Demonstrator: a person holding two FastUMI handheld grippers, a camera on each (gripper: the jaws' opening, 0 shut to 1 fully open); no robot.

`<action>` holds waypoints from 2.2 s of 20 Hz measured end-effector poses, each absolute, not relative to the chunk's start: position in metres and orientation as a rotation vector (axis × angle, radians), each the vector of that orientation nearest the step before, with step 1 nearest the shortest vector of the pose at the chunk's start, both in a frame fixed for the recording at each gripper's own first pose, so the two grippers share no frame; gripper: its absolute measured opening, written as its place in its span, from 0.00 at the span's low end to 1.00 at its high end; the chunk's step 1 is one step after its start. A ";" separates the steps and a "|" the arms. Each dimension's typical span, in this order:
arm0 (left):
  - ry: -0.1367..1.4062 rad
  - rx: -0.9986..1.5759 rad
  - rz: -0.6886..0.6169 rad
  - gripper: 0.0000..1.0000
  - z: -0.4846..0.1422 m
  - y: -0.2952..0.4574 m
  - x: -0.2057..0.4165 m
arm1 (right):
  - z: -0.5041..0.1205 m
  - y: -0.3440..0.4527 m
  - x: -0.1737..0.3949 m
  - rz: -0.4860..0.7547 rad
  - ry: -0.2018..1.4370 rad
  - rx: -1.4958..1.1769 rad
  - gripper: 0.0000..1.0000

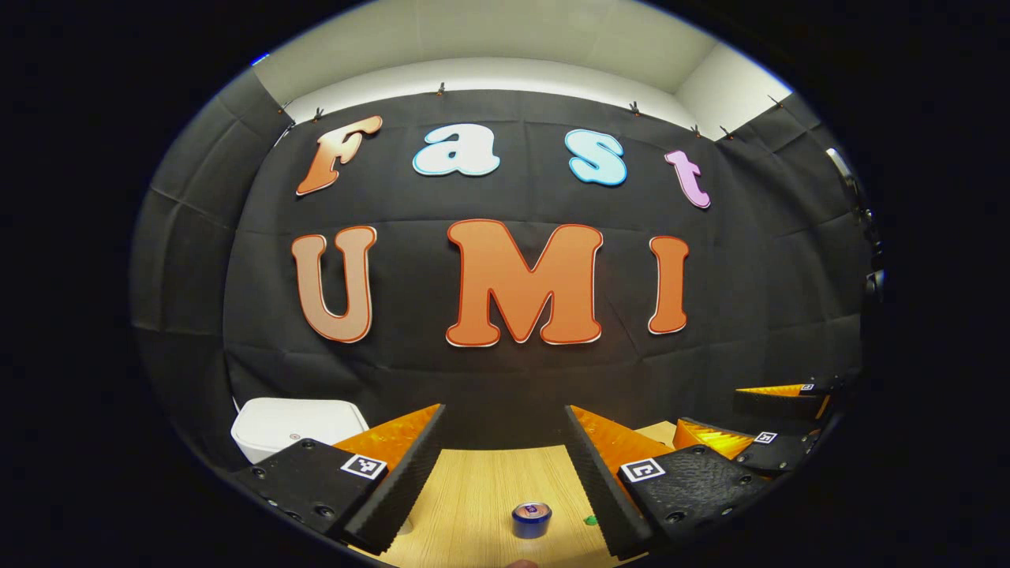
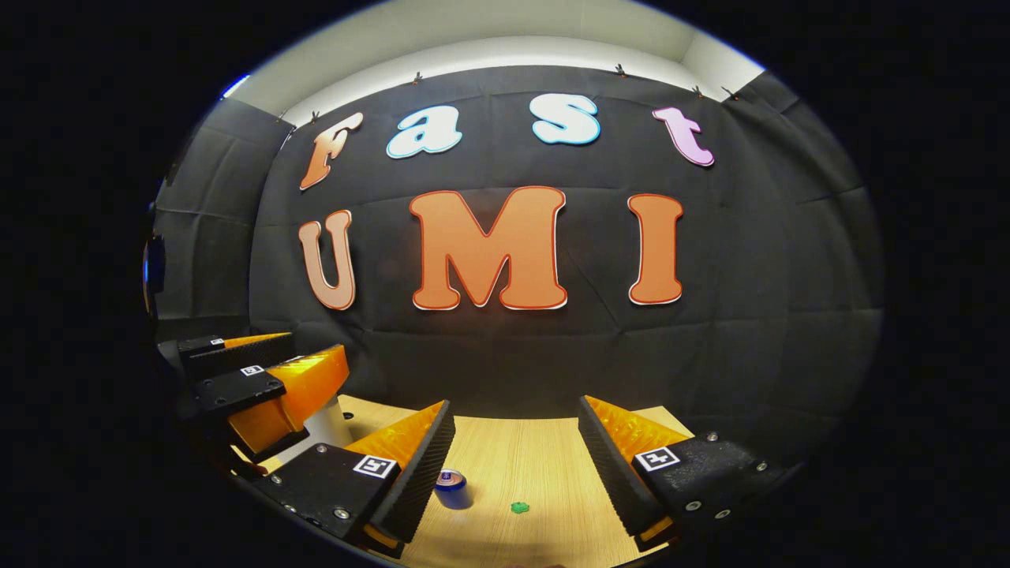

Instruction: Press the lid of the desktop garbage bin to open it, pick up the crumpled paper on the desktop and throw it into the bin, then pick up the pop can on the desktop and drop it into the bin, and finally close the garbage bin lid.

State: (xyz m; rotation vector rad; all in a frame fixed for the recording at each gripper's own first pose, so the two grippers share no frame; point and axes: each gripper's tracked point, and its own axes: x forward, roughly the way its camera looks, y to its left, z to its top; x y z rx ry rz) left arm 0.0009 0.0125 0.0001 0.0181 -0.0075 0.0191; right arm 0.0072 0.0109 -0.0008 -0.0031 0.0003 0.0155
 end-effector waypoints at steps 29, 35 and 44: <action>-0.025 0.061 0.033 0.92 0.006 0.021 -0.002 | -0.002 0.009 0.011 0.000 0.007 -0.002 0.94; -0.045 0.077 0.025 0.91 0.013 0.021 -0.001 | 0.001 0.010 0.014 -0.003 0.002 -0.006 0.94; -0.043 0.110 0.088 0.79 0.016 0.052 0.003 | -0.005 0.019 0.021 0.015 0.014 -0.015 0.94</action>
